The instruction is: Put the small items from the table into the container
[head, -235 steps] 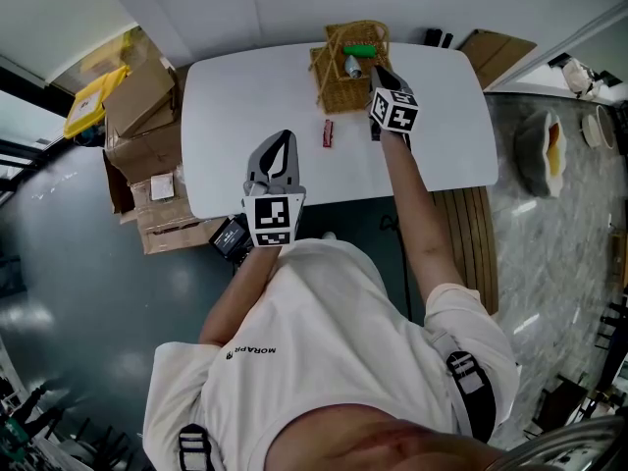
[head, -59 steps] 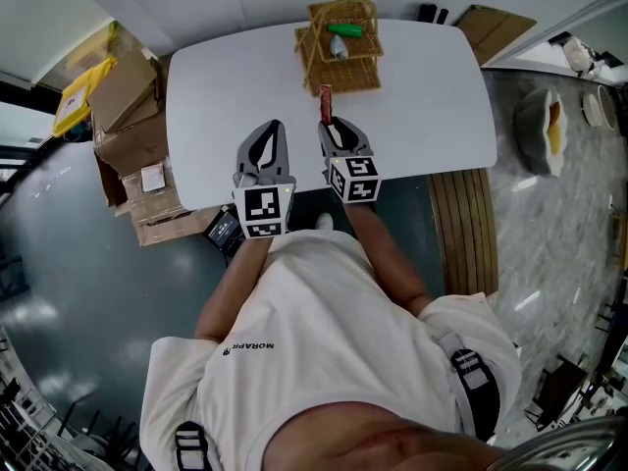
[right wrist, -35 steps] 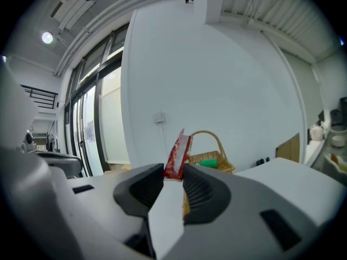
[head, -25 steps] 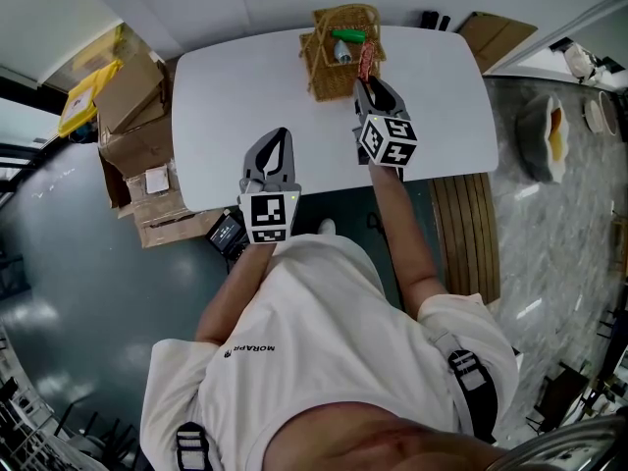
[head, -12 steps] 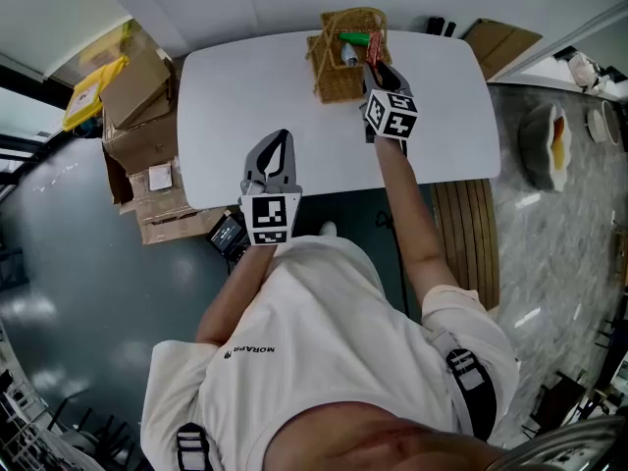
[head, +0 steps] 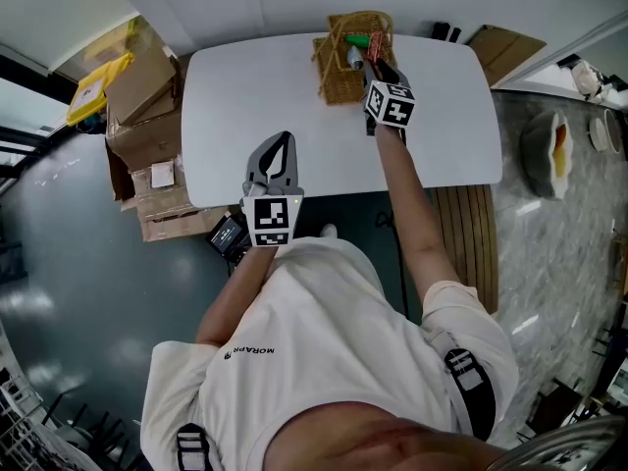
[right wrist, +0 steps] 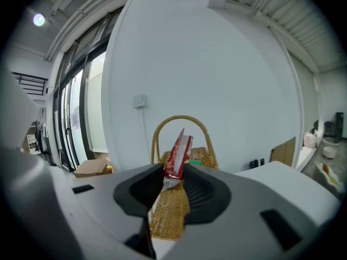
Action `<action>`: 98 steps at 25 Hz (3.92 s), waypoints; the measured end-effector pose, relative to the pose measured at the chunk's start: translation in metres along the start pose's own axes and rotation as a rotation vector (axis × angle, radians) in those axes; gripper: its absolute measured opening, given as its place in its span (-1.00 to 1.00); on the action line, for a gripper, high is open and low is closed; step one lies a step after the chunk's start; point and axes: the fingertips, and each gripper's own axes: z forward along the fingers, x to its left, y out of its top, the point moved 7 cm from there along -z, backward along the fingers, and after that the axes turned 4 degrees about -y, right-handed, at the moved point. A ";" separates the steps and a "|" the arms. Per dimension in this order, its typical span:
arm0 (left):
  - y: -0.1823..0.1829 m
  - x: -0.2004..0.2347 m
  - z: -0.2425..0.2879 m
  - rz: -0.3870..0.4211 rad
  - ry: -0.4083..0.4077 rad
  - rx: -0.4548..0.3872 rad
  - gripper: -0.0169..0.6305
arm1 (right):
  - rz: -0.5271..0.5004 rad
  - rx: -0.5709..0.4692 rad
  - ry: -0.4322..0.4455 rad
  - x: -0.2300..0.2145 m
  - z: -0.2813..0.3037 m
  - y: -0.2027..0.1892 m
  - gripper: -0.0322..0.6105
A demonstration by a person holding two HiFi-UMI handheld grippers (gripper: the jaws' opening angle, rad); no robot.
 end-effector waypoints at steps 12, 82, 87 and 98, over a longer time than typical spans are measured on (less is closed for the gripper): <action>-0.001 0.001 0.002 0.002 -0.005 0.007 -0.94 | 0.017 0.051 -0.020 -0.011 0.020 -0.010 -0.53; 0.010 0.002 0.013 -0.028 -0.038 -0.046 -0.94 | 0.015 -0.193 0.190 0.097 -0.138 0.016 -0.86; 0.013 0.005 0.012 -0.032 -0.039 -0.056 -0.94 | -0.021 -0.196 0.199 0.109 -0.146 0.013 -0.86; 0.014 0.010 0.010 -0.039 -0.041 -0.066 -0.94 | -0.035 -0.179 0.248 0.138 -0.165 0.004 -0.86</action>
